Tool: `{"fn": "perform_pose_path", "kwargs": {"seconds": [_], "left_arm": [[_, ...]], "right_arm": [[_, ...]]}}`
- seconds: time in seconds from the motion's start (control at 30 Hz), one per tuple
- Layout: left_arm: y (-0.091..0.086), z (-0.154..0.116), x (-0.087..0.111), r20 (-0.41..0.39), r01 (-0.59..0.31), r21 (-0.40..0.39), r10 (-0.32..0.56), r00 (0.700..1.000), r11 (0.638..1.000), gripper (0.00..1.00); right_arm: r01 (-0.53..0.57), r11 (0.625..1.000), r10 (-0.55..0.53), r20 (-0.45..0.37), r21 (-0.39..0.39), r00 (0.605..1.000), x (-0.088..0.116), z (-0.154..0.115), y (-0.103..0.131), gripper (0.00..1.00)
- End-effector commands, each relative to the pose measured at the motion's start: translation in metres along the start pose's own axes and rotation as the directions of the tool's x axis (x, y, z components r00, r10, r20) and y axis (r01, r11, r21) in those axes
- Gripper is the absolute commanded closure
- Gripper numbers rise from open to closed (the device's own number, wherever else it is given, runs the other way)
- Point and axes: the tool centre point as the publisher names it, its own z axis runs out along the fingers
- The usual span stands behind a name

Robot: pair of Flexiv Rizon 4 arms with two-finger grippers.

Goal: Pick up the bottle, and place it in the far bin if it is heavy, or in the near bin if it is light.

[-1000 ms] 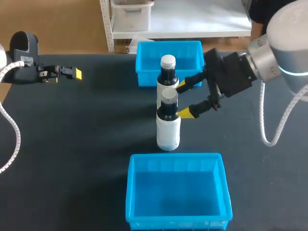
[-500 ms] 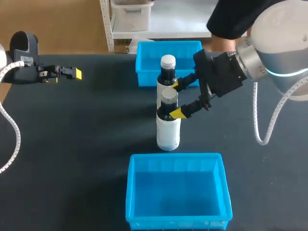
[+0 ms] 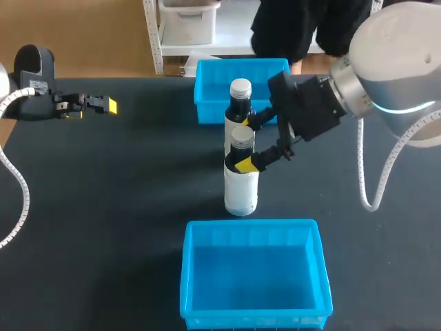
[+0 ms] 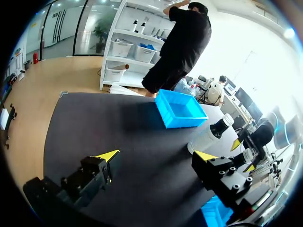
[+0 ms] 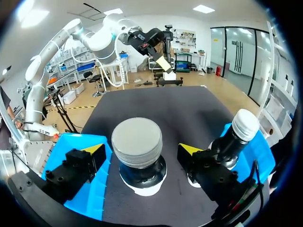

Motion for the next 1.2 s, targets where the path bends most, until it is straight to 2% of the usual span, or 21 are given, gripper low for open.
{"fn": "perform_pose_path", "kwargs": {"seconds": [0.03, 0.63, 0.87, 0.93, 1.2], "left_arm": [[0.0000, 0.0000, 0.0000, 0.000, 0.000, 0.000, 0.000, 1.000, 1.000, 0.00], [0.0000, 0.0000, 0.0000, 0.000, 0.000, 0.000, 0.000, 1.000, 1.000, 0.00], [0.0000, 0.0000, 0.0000, 0.000, 0.000, 0.000, 0.000, 1.000, 1.000, 0.00], [0.0000, 0.0000, 0.0000, 0.000, 0.000, 0.000, 0.000, 1.000, 1.000, 0.00], [0.0000, 0.0000, 0.0000, 0.000, 0.000, 0.000, 0.000, 1.000, 1.000, 0.00]], "right_arm": [[0.000, 1.000, 0.000, 0.010, -0.002, 1.000, 0.0008, 0.0026, -0.0017, 0.00], [-0.011, 1.000, 0.011, 0.038, -0.014, 0.999, 0.0023, 0.0104, 0.0031, 0.02], [-0.013, 1.000, 0.013, 0.043, -0.013, 0.999, 0.0028, 0.0101, 0.0043, 0.17], [-0.013, 1.000, 0.014, 0.044, -0.012, 0.999, 0.0028, 0.0098, 0.0044, 0.25], [-0.015, 1.000, 0.015, 0.047, -0.011, 0.999, 0.0027, 0.0099, 0.0049, 0.33]]}}
